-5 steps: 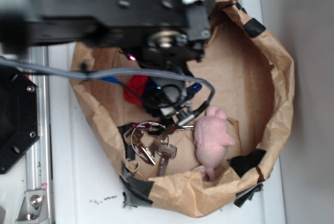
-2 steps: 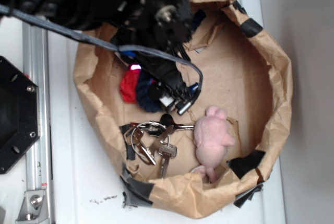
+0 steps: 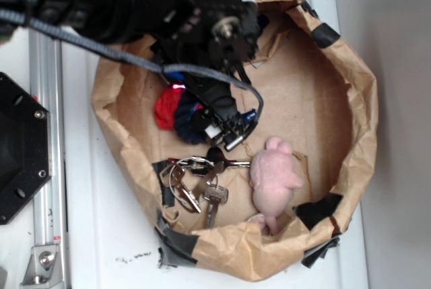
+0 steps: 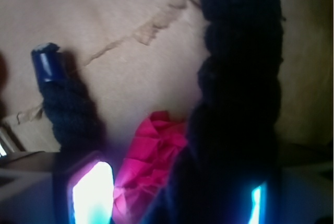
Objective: Grab the blue rope.
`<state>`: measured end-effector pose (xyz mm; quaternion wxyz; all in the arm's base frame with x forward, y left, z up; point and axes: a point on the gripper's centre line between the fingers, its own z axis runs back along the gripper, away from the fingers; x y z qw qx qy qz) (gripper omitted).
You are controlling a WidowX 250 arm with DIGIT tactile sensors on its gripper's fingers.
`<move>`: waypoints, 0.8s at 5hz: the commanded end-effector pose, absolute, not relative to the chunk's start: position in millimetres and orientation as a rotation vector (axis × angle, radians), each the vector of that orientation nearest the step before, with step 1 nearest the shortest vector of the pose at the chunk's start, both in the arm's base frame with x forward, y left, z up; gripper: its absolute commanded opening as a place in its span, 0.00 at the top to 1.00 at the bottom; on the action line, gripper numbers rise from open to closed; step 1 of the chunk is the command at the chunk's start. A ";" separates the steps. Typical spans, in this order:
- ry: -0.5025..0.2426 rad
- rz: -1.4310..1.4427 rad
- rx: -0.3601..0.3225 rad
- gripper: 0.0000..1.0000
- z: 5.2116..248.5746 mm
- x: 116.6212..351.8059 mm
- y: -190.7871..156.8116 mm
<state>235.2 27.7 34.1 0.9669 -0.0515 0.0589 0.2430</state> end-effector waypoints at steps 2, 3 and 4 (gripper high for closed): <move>-0.241 -0.201 0.173 1.00 189.6 280.5 -10.7; -0.240 -0.180 0.135 1.00 192.4 272.3 -8.8; -0.262 -0.160 0.133 1.00 191.9 267.0 -7.2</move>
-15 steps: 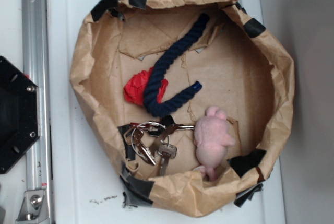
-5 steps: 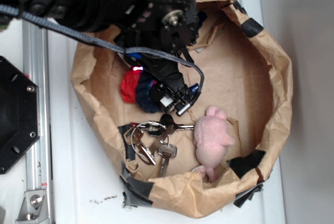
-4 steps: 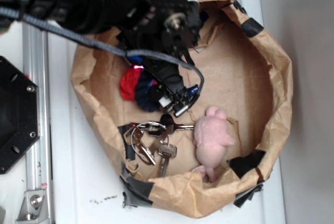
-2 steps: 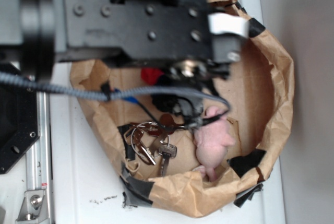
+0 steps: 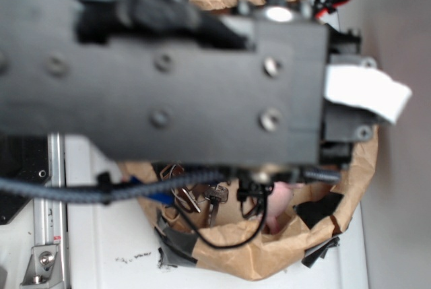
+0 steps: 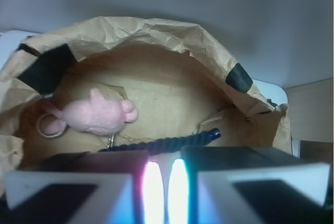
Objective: Grab the blue rope.
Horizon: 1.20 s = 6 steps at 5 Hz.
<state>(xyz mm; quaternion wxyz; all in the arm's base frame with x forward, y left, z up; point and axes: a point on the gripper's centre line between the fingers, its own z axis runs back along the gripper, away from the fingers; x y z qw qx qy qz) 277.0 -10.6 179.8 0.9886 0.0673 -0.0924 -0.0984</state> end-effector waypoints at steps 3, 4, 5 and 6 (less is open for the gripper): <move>-0.171 0.082 0.003 0.00 113.5 241.9 -0.6; -0.103 0.092 -0.046 0.00 80.3 255.2 -21.9; -0.087 0.070 -0.112 0.00 66.5 276.2 -47.6; -0.044 0.024 -0.149 0.00 60.1 279.8 -68.3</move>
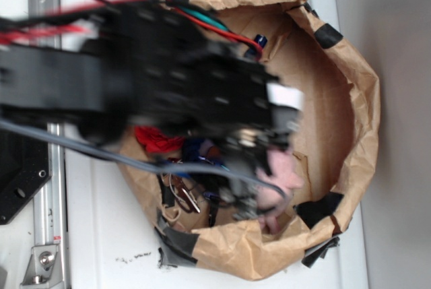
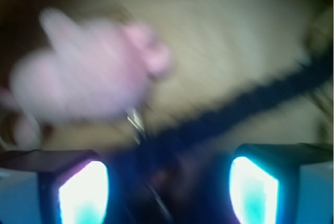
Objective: Grab the blue rope.
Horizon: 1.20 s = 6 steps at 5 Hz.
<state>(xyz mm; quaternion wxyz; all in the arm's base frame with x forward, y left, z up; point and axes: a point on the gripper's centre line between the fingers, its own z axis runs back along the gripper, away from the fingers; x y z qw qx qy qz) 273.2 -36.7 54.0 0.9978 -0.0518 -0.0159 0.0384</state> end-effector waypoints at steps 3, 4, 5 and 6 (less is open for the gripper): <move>0.106 0.061 -0.129 0.00 70.4 254.8 -62.5; 0.149 0.102 -0.165 0.00 70.0 250.5 -53.0; 0.205 0.108 -0.185 0.00 67.1 254.1 -52.5; 0.248 0.119 -0.191 0.00 55.2 266.8 -57.6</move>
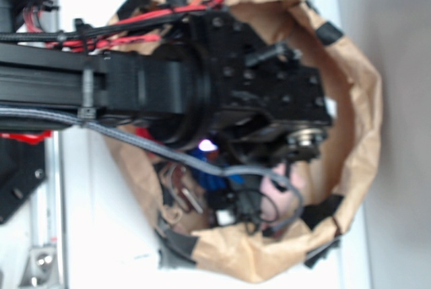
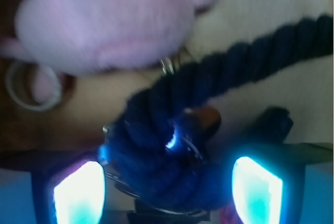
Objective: Grab the blue rope.
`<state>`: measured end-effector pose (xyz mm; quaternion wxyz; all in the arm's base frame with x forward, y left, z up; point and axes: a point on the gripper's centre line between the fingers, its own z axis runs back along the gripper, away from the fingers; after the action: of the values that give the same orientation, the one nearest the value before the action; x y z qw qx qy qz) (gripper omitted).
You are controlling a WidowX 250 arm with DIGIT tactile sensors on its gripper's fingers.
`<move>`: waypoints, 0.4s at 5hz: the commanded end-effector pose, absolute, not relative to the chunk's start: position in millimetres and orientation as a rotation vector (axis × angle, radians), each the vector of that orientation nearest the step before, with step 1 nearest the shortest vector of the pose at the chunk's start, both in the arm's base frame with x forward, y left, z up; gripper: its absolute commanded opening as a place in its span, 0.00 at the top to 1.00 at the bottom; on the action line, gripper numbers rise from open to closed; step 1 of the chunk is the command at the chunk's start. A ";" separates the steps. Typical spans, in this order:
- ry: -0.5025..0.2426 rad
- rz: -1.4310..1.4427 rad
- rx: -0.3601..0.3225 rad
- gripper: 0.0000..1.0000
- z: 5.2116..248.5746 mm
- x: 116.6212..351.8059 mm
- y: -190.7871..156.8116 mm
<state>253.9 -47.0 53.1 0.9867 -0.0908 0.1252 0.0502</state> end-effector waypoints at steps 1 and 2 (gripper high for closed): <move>0.318 0.134 -0.134 0.00 47.0 279.1 -64.4; 0.318 0.102 -0.057 0.00 49.8 278.9 -68.2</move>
<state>276.0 -54.3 31.5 0.9796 -0.0271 0.1901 0.0588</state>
